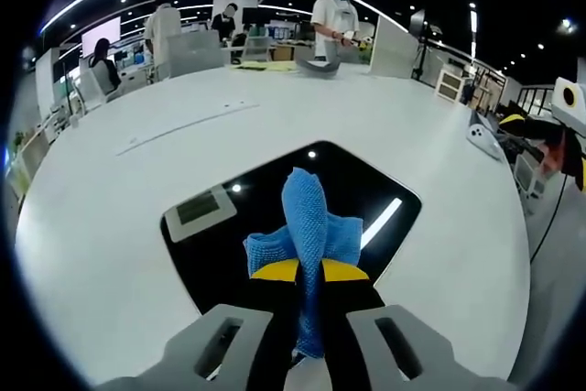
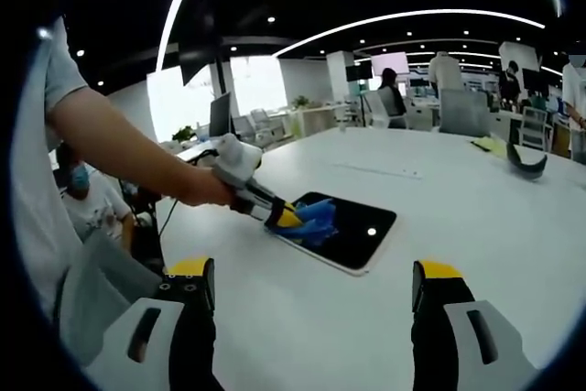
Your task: Wipe the mirror surface with the cleaning cloth until all visible marks leave the cleaned area.
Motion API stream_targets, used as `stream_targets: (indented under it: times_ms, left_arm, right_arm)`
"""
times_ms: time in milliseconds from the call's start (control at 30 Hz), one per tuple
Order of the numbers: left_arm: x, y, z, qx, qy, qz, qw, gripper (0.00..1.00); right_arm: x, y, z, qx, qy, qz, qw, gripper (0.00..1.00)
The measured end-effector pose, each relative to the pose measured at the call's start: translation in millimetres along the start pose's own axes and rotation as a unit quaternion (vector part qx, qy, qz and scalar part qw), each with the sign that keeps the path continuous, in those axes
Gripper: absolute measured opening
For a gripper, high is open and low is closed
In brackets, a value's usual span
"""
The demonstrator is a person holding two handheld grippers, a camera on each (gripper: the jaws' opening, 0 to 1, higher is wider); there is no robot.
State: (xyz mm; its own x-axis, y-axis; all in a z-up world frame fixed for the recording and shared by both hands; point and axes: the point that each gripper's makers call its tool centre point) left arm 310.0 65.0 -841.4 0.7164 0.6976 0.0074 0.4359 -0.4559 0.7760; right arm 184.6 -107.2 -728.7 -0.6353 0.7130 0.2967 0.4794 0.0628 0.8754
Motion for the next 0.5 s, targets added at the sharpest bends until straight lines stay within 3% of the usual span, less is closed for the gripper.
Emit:
stream_targets:
  times_ms: [500]
  left_arm:
    - [8.2,2.3,2.4,-0.001,0.002,-0.001,1.0,0.05]
  right_arm:
    - [-1.3,-1.1,1.9,0.004,-0.001,-0.001,1.0,0.88]
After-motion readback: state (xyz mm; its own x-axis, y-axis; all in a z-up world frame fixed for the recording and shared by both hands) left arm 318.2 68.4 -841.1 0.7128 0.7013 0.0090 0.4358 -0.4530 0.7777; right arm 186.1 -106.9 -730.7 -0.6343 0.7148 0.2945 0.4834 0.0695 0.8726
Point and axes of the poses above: the point that each gripper's makers call its tool centre point, and the gripper's own axes: z roughly forward along the fingers, x roughly to its left, y roughly out of its top, and after that the axes turned 10 degrees about z, right-handed
